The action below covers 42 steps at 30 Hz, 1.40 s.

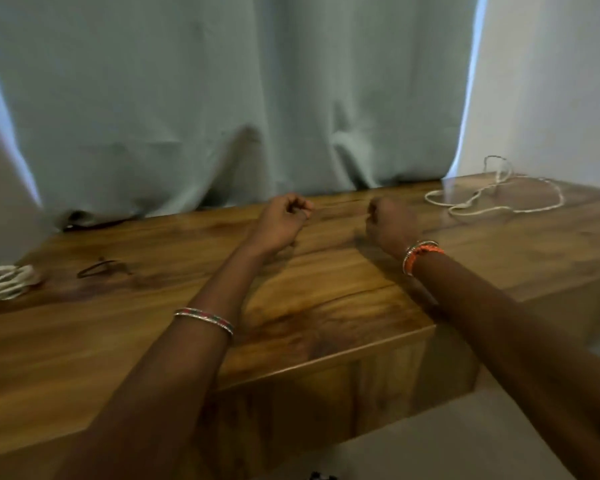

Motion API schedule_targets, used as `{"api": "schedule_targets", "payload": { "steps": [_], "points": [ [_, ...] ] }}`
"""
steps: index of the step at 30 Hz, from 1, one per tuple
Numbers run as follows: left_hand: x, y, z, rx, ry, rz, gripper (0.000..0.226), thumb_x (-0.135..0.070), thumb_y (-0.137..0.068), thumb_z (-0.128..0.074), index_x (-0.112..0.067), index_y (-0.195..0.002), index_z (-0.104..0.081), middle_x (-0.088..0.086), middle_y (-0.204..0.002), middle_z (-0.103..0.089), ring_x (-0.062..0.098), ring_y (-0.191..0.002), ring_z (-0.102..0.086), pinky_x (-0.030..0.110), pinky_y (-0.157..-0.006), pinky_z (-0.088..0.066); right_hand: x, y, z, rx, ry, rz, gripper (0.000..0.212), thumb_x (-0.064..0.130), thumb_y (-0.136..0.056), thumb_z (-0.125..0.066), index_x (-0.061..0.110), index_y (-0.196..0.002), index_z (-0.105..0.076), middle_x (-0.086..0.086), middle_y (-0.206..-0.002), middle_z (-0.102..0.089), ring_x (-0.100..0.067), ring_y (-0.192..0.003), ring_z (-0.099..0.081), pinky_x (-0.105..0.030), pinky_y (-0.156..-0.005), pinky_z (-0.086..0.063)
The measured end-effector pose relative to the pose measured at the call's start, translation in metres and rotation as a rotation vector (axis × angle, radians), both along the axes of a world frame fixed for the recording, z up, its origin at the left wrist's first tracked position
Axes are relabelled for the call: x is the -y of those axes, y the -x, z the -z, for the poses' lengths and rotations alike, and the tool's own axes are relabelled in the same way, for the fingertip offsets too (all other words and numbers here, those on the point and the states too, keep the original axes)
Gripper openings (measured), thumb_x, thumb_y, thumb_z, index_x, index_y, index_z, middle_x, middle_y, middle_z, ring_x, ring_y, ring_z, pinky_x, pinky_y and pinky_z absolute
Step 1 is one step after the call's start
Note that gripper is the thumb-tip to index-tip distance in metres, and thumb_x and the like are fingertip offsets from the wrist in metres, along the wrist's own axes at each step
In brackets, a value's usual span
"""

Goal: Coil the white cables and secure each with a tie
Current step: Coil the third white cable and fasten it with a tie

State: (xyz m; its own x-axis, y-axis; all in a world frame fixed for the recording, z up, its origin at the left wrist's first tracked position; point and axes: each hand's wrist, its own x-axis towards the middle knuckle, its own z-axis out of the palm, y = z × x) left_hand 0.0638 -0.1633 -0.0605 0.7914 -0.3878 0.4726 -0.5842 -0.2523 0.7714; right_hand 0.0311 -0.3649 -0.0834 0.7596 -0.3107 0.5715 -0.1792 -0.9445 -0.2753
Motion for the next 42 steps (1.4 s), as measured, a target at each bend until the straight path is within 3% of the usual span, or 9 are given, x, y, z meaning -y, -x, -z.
{"api": "schedule_targets", "payload": {
  "steps": [11,16,22,29,32,34,36,38,42],
  "points": [
    [0.131,-0.04,0.021,-0.101,-0.173,0.098,0.005,-0.02,-0.095,-0.05,-0.017,-0.097,-0.049,-0.005,-0.078,-0.048,0.01,-0.069,-0.046,0.029,-0.065,-0.042,0.165,-0.033,0.024,-0.173,0.018,0.232,0.057,0.025,-0.092,-0.042,0.001,-0.142,-0.029,-0.018,-0.148,-0.031,-0.032,-0.139,-0.025,-0.044,-0.114,-0.02],
    [0.156,-0.068,0.03,-0.194,-0.244,0.089,0.012,-0.028,-0.092,-0.053,-0.017,-0.095,-0.048,-0.003,-0.067,-0.05,0.014,-0.057,-0.043,0.028,-0.055,-0.034,0.195,-0.07,0.021,-0.222,-0.028,0.212,0.061,0.027,-0.091,-0.042,0.001,-0.143,-0.026,-0.017,-0.151,-0.027,-0.031,-0.141,-0.022,-0.043,-0.115,-0.018],
    [0.161,-0.094,0.033,-0.322,-0.146,0.094,0.014,-0.024,-0.093,-0.053,-0.012,-0.099,-0.048,0.001,-0.068,-0.052,0.012,-0.049,-0.039,0.022,-0.044,-0.031,0.209,-0.101,0.017,-0.334,-0.072,0.249,0.042,0.031,-0.081,-0.047,0.012,-0.118,-0.056,-0.013,-0.125,-0.056,-0.032,-0.124,-0.046,-0.049,-0.108,-0.022],
    [0.155,-0.084,0.037,-0.33,-0.019,0.109,0.036,-0.009,-0.095,-0.05,-0.009,-0.127,-0.035,0.0,-0.089,-0.049,0.01,-0.065,-0.048,0.017,-0.047,-0.043,0.175,-0.081,0.012,-0.165,0.042,0.091,0.029,0.03,-0.091,-0.052,0.008,-0.111,-0.055,-0.017,-0.113,-0.063,-0.035,-0.108,-0.056,-0.038,-0.096,-0.034],
    [0.142,-0.074,0.035,-0.182,-0.027,0.1,0.06,-0.008,-0.094,-0.05,-0.017,-0.144,-0.019,0.007,-0.135,-0.034,0.02,-0.094,-0.058,0.031,-0.075,-0.055,0.135,-0.066,0.007,-0.174,0.135,-0.094,0.028,0.017,-0.09,-0.056,0.004,-0.115,-0.055,-0.02,-0.117,-0.058,-0.037,-0.112,-0.053,-0.037,-0.092,-0.038],
    [0.129,-0.074,0.037,0.038,-0.215,0.011,0.057,-0.015,-0.095,-0.051,-0.02,-0.145,-0.024,0.011,-0.149,-0.025,0.033,-0.13,-0.038,0.042,-0.107,-0.035,0.101,-0.058,0.0,-0.127,0.187,-0.227,0.03,0.002,-0.084,-0.055,0.005,-0.113,-0.057,-0.018,-0.116,-0.056,-0.034,-0.111,-0.051,-0.035,-0.089,-0.037],
    [0.11,-0.069,0.038,0.195,-0.315,-0.035,0.037,-0.024,-0.097,-0.046,-0.018,-0.133,-0.046,0.012,-0.141,-0.04,0.032,-0.133,-0.034,0.038,-0.111,-0.025,0.068,-0.048,-0.008,-0.018,0.272,-0.293,0.038,-0.007,-0.076,-0.053,0.006,-0.111,-0.06,-0.015,-0.112,-0.055,-0.032,-0.108,-0.049,-0.035,-0.081,-0.037],
    [0.09,-0.064,0.035,0.176,-0.178,-0.018,0.033,-0.039,-0.093,-0.041,-0.017,-0.107,-0.062,0.011,-0.115,-0.061,0.032,-0.112,-0.053,0.043,-0.1,-0.04,0.041,-0.04,-0.015,0.114,0.334,-0.332,0.04,-0.011,-0.071,-0.053,0.007,-0.105,-0.063,-0.014,-0.104,-0.056,-0.032,-0.1,-0.052,-0.035,-0.074,-0.036],
    [0.045,-0.04,0.017,-0.226,0.136,0.106,0.039,-0.032,-0.101,-0.034,-0.009,-0.089,-0.063,0.002,-0.078,-0.069,0.015,-0.076,-0.066,0.028,-0.074,-0.051,-0.003,-0.03,-0.023,0.38,0.258,-0.405,0.018,-0.001,-0.082,-0.054,0.008,-0.095,-0.063,-0.011,-0.09,-0.059,-0.026,-0.083,-0.053,-0.03,-0.07,-0.033]
  ]
}}
